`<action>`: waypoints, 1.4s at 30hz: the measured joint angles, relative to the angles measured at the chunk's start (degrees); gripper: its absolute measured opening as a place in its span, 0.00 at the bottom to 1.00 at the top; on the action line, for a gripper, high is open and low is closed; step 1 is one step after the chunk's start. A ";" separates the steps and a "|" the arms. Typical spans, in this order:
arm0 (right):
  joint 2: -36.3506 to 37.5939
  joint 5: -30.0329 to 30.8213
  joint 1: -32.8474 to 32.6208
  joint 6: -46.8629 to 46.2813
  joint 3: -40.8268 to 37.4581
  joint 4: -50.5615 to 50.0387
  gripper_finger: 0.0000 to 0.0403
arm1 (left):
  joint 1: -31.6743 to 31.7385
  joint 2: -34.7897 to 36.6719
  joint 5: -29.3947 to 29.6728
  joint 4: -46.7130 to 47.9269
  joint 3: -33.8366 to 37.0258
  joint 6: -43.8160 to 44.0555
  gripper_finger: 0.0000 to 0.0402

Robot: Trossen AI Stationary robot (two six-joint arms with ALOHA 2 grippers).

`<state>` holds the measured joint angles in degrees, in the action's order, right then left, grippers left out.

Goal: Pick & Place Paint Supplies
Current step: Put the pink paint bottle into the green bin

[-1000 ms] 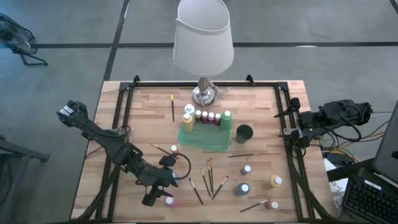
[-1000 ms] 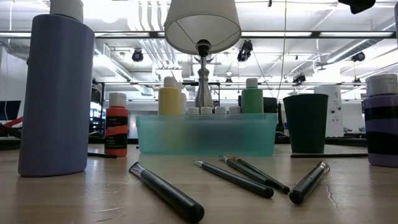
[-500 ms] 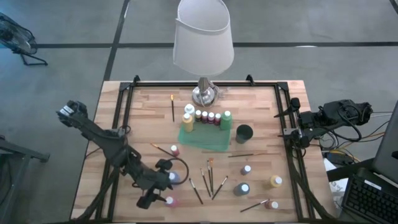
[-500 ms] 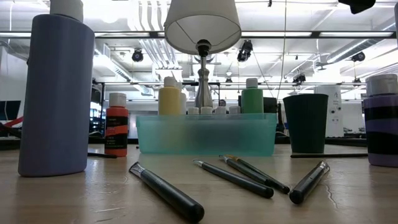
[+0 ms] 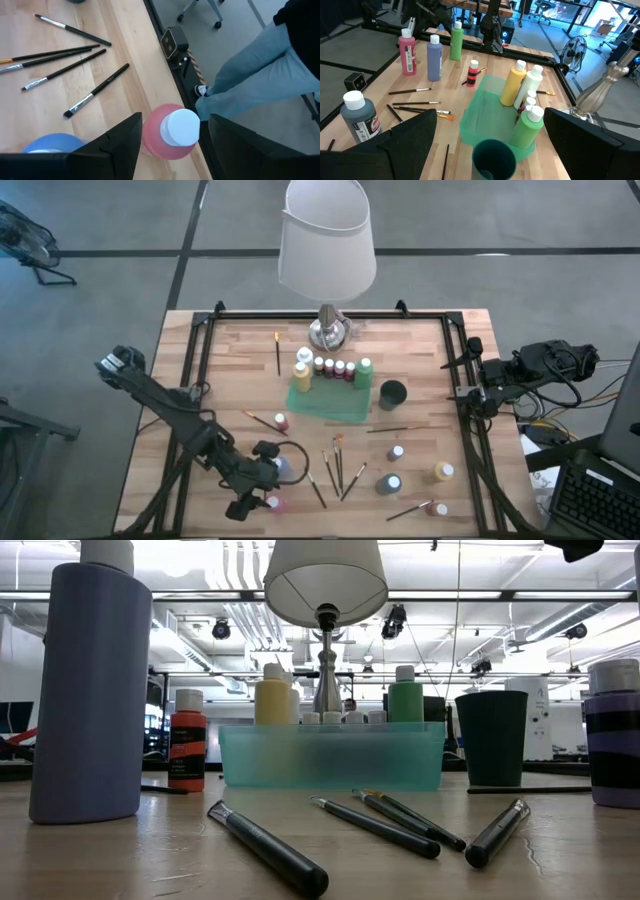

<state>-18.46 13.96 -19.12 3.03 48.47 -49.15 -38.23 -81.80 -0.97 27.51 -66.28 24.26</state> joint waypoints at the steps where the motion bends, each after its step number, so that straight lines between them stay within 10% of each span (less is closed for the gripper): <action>1: 0.00 0.00 -0.01 0.00 0.00 0.00 0.90 | -0.12 -0.06 0.00 -0.04 0.00 0.14 0.58; 28: 0.00 0.00 0.00 0.00 0.00 0.00 0.90 | -1.10 -3.86 -0.39 -1.86 0.02 1.63 0.56; 42: 0.00 0.00 0.01 0.01 0.00 0.01 0.90 | -1.03 -3.78 1.08 -1.43 0.02 1.04 0.30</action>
<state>-18.46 13.96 -19.11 3.04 48.47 -49.14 -39.27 -85.58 0.11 26.08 -66.26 25.30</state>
